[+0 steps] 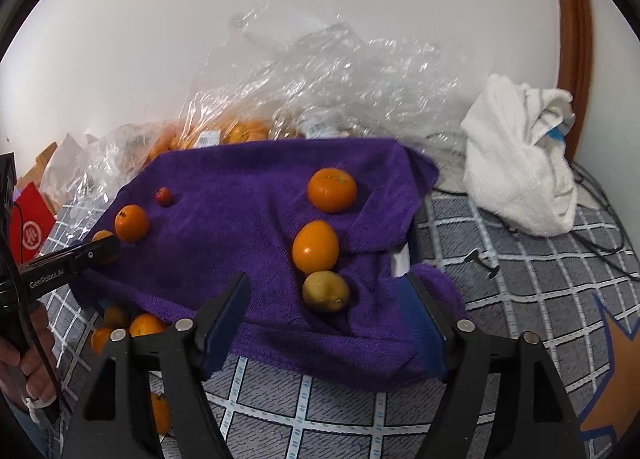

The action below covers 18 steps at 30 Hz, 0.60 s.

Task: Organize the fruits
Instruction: 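Lower both fruits onto the towel and open both tools, then grasp a loose orange on the bed cover with the right tool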

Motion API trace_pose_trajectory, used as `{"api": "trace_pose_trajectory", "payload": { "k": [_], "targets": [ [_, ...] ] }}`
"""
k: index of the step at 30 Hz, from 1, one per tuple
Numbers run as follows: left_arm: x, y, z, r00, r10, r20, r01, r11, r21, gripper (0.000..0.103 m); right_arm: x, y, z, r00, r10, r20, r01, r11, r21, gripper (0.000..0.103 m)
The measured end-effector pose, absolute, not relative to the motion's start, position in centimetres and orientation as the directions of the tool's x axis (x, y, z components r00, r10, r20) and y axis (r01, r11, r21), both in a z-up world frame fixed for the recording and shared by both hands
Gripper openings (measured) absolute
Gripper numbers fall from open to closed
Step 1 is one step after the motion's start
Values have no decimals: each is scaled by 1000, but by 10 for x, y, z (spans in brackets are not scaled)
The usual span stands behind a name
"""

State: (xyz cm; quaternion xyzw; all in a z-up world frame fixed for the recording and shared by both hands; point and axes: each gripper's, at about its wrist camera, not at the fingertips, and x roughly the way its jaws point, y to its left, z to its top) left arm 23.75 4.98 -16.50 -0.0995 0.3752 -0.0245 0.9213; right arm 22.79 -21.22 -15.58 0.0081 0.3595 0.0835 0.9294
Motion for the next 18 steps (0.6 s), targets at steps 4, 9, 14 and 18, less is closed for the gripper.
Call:
{"api": "trace_pose_trajectory", "payload": {
  "k": [4, 9, 14, 18],
  "targets": [
    [234, 52, -162, 729, -145, -669, -18, 973, -230, 46, 227, -222, -152, 759, 124, -639, -97, 992, 78, 78],
    [228, 53, -155, 759, -161, -631, -8, 967, -255, 50, 221, -235, -147, 788, 102, -607, -52, 994, 100, 78],
    [225, 54, -152, 782, -149, -605, -20, 964, -264, 50, 216, -240, -142, 814, 60, -577, -14, 996, 85, 78],
    [224, 57, -150, 796, -135, -590, -29, 965, -260, 50, 215, -242, -140, 816, 59, -574, -10, 996, 89, 78]
  ]
}}
